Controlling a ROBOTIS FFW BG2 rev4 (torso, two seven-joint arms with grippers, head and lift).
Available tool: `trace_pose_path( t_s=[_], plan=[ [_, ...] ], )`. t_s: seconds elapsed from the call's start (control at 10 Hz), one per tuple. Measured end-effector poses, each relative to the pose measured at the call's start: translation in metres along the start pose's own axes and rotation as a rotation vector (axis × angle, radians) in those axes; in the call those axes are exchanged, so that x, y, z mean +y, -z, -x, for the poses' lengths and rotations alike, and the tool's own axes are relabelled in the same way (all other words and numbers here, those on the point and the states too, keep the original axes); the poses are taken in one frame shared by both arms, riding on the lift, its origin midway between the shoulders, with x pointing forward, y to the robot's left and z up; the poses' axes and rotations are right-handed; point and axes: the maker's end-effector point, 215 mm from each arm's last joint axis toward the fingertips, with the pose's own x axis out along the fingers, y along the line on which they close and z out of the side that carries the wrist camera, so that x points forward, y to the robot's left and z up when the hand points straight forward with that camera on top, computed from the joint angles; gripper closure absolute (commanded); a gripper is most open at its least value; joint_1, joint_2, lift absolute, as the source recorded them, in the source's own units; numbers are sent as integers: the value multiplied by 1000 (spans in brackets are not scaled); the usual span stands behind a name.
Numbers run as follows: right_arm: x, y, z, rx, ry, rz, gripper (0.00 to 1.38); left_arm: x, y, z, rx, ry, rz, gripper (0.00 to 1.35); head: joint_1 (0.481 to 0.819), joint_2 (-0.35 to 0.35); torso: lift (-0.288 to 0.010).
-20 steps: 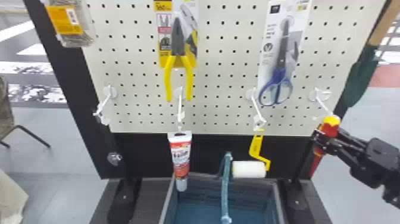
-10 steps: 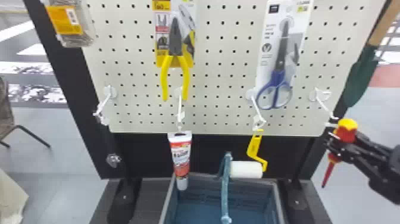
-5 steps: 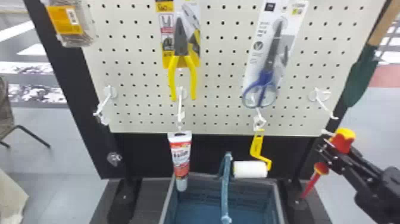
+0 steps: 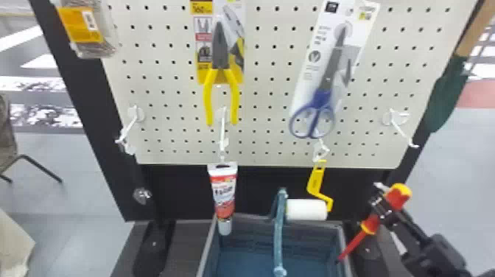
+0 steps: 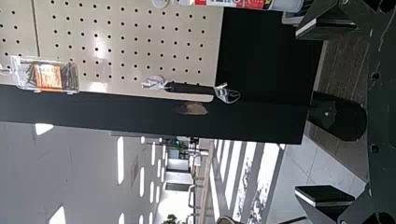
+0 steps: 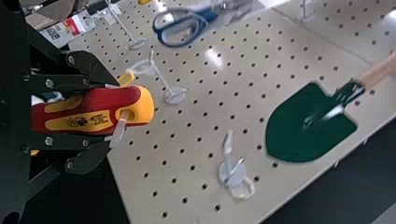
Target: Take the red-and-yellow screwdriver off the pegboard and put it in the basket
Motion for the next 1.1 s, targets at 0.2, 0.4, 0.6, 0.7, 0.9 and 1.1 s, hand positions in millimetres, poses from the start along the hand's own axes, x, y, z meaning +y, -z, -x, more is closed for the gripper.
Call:
trace_pose_path(
  t_s=[0.2,0.4,0.6,0.7,0.9,1.1],
  plan=[
    [-17,12,1,-20,33,-55,1181,-1,1,-1,0,4,0,130,549,0,-100],
    [-20,27,-1,-34,53,-133,1181,-2,3,-1,2,8,0,130,549,0,-100],
    [-13,56,-6,-26,49,-237,1181,-3,3,-2,0,14,-1,130,549,0,-100],
    [-9,68,-9,-18,43,-274,1181,-3,3,-2,0,18,-2,130,549,0,-100],
    [1,86,-16,3,25,-327,1181,-3,3,-3,-2,19,-1,130,549,0,-100],
    [8,104,-21,28,11,-367,1182,-4,3,-3,-1,20,0,130,549,0,-100]
  ],
)
